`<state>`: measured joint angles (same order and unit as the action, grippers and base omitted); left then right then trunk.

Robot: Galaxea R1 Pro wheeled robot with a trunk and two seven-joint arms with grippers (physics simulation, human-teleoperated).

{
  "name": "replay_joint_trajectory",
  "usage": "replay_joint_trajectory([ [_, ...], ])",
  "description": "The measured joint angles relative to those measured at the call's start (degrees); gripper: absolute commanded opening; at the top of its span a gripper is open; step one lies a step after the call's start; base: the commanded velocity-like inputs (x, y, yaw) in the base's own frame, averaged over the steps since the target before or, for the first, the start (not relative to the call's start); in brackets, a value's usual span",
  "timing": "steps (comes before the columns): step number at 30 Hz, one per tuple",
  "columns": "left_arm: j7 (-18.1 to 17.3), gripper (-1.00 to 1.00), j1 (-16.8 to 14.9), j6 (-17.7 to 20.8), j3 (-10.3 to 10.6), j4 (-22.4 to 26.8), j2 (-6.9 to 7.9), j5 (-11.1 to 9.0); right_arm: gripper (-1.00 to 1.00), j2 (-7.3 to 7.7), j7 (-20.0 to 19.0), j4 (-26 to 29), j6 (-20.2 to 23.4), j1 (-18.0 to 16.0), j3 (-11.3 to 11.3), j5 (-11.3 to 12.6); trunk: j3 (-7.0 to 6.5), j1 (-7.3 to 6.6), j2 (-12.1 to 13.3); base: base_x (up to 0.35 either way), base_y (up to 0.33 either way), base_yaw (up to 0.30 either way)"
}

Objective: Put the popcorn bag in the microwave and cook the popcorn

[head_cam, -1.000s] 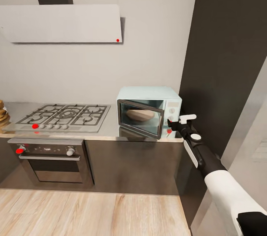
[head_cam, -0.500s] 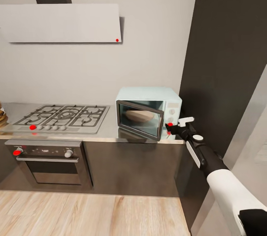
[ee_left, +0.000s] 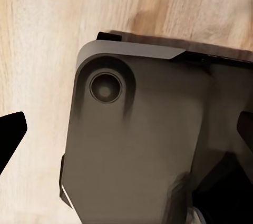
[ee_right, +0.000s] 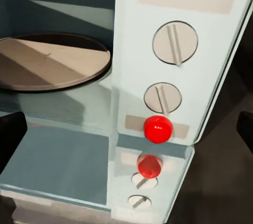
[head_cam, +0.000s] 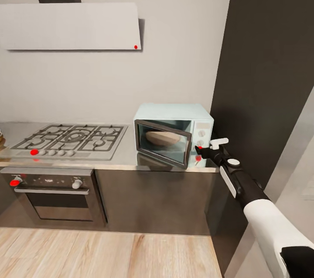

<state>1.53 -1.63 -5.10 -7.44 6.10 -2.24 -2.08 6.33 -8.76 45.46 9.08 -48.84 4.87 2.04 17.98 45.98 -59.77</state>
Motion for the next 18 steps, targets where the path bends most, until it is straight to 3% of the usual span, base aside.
replay_joint_trajectory([
  [7, 0.0, 1.00, 0.0, 0.0, 0.0, 0.0, -0.10, 0.0, 1.00, 0.02, -0.2, 0.0, 0.0, 0.0, 0.0, 0.0, 0.00, 0.00, 0.0, 0.004, -0.002, 0.000],
  [10, 0.0, 1.00, 0.0, 0.0, 0.0, 0.0, -0.11, 0.0, 1.00, 0.08, -4.0, 0.0, 0.7, -0.2, -0.2, 0.1, 0.00, 0.00, 0.0, 0.000, 0.000, 0.000],
  [11, 0.0, 1.00, 0.0, 0.0, 0.0, 0.0, -0.11, 0.0, 1.00, 0.11, -6.9, -0.1, 1.3, -0.6, -1.2, 0.0, 0.00, 0.00, 0.0, 0.000, 0.000, 0.000],
  [13, 0.0, 1.00, 0.1, 0.0, 0.0, 0.0, -0.05, 0.0, 1.00, 0.12, -9.1, -0.1, 1.7, -0.9, -3.4, -0.1, 0.00, 0.00, 0.0, 0.000, 0.000, 0.000],
  [18, 0.0, 1.00, 0.1, 0.0, 0.0, 0.0, -0.10, 0.0, 1.00, 0.18, -10.1, -0.1, 1.9, -1.0, -5.1, -0.1, 0.00, 0.00, 0.0, 0.000, 0.000, 0.000],
])
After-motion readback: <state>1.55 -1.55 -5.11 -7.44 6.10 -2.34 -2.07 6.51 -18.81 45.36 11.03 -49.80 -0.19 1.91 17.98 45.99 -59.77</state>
